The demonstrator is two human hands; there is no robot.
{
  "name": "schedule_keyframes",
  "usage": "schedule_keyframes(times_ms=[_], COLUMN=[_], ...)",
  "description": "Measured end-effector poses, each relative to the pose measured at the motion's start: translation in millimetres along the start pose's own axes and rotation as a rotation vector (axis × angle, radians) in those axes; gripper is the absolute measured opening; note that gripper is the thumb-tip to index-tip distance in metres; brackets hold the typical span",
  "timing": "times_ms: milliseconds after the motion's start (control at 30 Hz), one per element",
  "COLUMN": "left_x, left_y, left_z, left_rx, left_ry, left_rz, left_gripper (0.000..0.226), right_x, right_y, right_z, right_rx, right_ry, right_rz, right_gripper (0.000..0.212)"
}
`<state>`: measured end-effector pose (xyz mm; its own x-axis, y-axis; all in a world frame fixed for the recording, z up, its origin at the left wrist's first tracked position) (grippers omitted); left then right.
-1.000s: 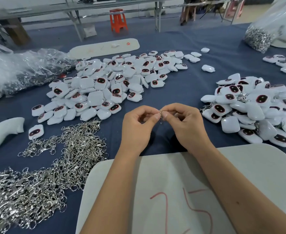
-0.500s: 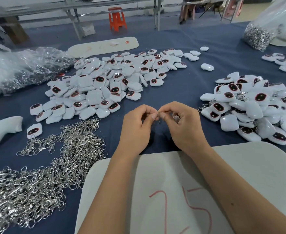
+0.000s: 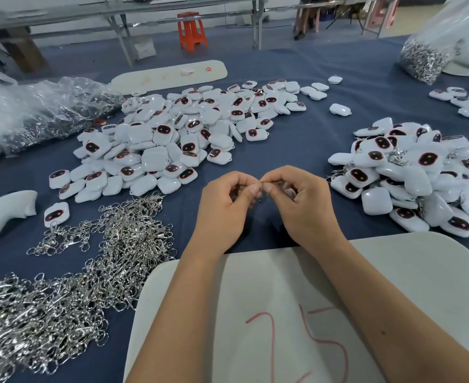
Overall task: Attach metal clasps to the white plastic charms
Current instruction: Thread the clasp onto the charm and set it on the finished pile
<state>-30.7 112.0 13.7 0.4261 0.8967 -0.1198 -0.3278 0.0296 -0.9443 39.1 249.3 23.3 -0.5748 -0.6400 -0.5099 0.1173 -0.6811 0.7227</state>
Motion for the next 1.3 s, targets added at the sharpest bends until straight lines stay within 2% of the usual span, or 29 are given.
schedule_keyframes(times_ms=[200, 367, 500, 600, 767, 967, 1067, 1200, 1300], left_x=[8, 14, 20, 20, 24, 30, 28, 20, 13], left_y=[-6, -11, -17, -18, -19, -22, -22, -20, -19], left_z=[-3, -4, -6, -6, -8, -14, -10, -6, -6], left_rx=[0.027, 0.089, 0.154, 0.182, 0.142, 0.116, 0.102, 0.128, 0.158], left_ry=[-0.082, -0.151, -0.189, -0.217, -0.298, -0.393, -0.374, -0.294, -0.255], left_rz=[0.032, 0.005, 0.025, 0.053, -0.002, -0.047, 0.012, 0.176, 0.248], left_gripper=[0.014, 0.015, 0.014, 0.012, 0.012, 0.012, 0.013, 0.013, 0.013], right_x=[-2, -1, 3, 7, 10, 14, 14, 14, 15], right_y=[-4, -11, -20, -24, -23, -22, -24, -21, -24], right_z=[0, 1, 1, 1, 1, 0, -1, -2, 0], right_rx=[0.022, 0.092, 0.222, 0.267, 0.298, 0.350, 0.367, 0.338, 0.401], right_ry=[-0.048, -0.023, 0.012, 0.055, 0.055, 0.018, 0.024, -0.004, -0.016], right_rz=[0.062, 0.256, 0.490, 0.558, 0.629, 0.739, 0.682, 0.449, 0.613], right_gripper=[0.017, 0.017, 0.018, 0.014, 0.012, 0.023, 0.018, 0.016, 0.012])
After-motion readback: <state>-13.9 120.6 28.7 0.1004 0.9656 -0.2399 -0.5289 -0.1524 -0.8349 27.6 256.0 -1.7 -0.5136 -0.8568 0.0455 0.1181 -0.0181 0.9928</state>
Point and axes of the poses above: each hand's wrist, its own z-axis towards the middle knuckle, its own x-axis out of the palm, y = z × x, the point moved 6 cm from there along z, towards the middle knuckle, and after that the axes turned 10 degrees about -z, right-handed, at the moved point
